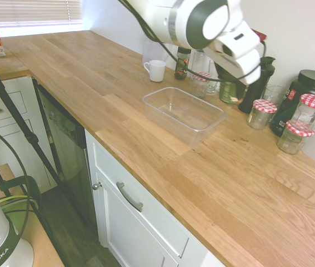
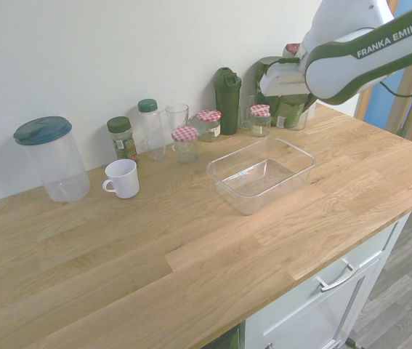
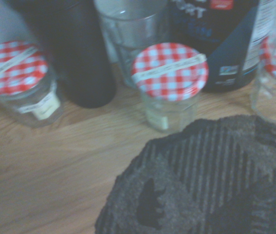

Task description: Put the cereal into the container

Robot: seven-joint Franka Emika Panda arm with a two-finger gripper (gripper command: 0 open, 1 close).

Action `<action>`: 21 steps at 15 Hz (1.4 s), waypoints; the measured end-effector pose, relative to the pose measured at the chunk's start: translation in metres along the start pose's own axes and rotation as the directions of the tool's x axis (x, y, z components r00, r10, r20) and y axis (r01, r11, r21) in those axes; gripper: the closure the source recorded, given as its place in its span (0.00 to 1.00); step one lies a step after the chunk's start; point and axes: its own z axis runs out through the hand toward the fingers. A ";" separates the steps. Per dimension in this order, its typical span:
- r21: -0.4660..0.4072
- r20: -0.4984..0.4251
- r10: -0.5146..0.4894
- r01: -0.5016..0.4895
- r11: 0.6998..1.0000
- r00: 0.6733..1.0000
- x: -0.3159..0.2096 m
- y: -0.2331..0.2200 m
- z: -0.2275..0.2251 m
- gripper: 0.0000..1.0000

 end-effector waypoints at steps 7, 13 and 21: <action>-0.040 0.071 -0.105 0.108 0.993 0.992 -0.113 0.011 0.022 1.00; -0.063 0.078 -0.120 0.125 0.990 0.990 -0.136 0.012 0.073 1.00; -0.070 0.079 -0.110 0.115 0.991 0.991 -0.135 -0.005 0.100 0.00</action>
